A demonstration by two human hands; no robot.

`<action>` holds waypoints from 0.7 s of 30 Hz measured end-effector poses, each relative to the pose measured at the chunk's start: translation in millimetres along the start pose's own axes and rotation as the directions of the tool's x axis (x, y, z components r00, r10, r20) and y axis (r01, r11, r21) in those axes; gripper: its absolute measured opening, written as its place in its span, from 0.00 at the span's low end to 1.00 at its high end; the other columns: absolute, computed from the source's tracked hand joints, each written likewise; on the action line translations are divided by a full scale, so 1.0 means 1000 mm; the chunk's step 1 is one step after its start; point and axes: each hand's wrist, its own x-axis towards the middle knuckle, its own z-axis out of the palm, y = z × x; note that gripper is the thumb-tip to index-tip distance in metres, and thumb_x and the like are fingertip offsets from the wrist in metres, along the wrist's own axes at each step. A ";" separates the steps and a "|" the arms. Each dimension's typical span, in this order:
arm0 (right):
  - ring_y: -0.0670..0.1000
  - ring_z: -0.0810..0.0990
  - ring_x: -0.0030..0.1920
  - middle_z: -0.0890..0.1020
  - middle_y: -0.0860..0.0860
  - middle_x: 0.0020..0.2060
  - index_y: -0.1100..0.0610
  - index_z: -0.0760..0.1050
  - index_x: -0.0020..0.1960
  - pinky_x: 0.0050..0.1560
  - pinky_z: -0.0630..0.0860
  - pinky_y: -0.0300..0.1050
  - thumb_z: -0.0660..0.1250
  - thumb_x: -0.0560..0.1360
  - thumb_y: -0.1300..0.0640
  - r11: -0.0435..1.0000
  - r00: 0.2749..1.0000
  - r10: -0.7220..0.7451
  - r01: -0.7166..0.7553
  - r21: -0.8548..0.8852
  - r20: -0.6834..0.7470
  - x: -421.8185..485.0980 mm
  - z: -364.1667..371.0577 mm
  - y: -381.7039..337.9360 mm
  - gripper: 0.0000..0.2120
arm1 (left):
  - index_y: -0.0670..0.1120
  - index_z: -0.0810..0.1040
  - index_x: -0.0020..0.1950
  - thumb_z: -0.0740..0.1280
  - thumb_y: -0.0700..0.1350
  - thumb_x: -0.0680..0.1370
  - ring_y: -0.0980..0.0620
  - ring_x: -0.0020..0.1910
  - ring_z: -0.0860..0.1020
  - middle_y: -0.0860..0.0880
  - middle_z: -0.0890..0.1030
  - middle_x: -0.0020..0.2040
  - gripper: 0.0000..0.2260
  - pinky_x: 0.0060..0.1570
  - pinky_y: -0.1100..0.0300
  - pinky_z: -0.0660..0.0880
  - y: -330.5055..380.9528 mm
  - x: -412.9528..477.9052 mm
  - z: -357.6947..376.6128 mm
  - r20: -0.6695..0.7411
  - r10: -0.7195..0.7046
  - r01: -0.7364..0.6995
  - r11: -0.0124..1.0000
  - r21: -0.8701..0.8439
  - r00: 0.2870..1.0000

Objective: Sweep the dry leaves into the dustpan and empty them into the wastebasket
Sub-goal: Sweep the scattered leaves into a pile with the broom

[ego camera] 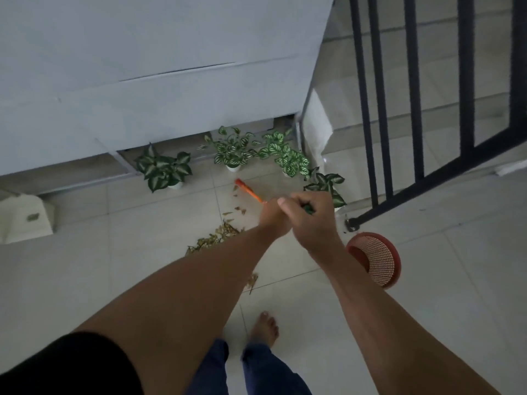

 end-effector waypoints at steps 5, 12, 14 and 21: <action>0.47 0.58 0.24 0.59 0.49 0.20 0.58 0.62 0.24 0.29 0.58 0.39 0.66 0.70 0.68 0.998 0.999 0.026 -0.028 0.051 0.040 0.001 -0.005 -0.007 0.20 | 0.51 0.70 0.37 0.58 0.52 0.72 0.44 0.42 0.81 0.49 0.78 0.39 0.07 0.37 0.53 0.79 0.003 -0.030 -0.004 -0.043 -0.049 0.051 0.998 0.040 0.998; 0.57 0.59 0.25 0.61 0.59 0.20 0.61 0.64 0.24 0.31 0.61 0.47 0.64 0.72 0.67 0.991 0.998 -0.068 0.067 0.119 0.005 0.017 -0.042 -0.039 0.19 | 0.42 0.77 0.49 0.63 0.44 0.78 0.44 0.46 0.74 0.43 0.75 0.47 0.06 0.41 0.56 0.65 0.081 -0.059 -0.041 -0.174 -0.022 0.014 0.999 -0.047 0.985; 0.57 0.58 0.25 0.60 0.60 0.20 0.64 0.64 0.24 0.30 0.59 0.46 0.65 0.72 0.66 0.991 0.994 -0.096 0.092 0.099 0.041 0.023 -0.036 -0.038 0.20 | 0.44 0.76 0.44 0.62 0.44 0.77 0.45 0.44 0.76 0.43 0.78 0.45 0.06 0.39 0.56 0.65 0.078 -0.048 -0.047 -0.179 0.012 -0.019 0.999 -0.036 0.984; 0.41 0.58 0.21 0.60 0.43 0.17 0.51 0.61 0.23 0.28 0.60 0.26 0.66 0.70 0.75 0.995 0.953 -0.090 0.095 -0.002 0.288 0.024 0.018 0.002 0.27 | 0.50 0.60 0.30 0.57 0.27 0.78 0.54 0.28 0.59 0.52 0.61 0.23 0.23 0.35 0.78 0.68 0.094 -0.130 -0.090 -0.286 0.096 -0.160 0.965 -0.208 0.953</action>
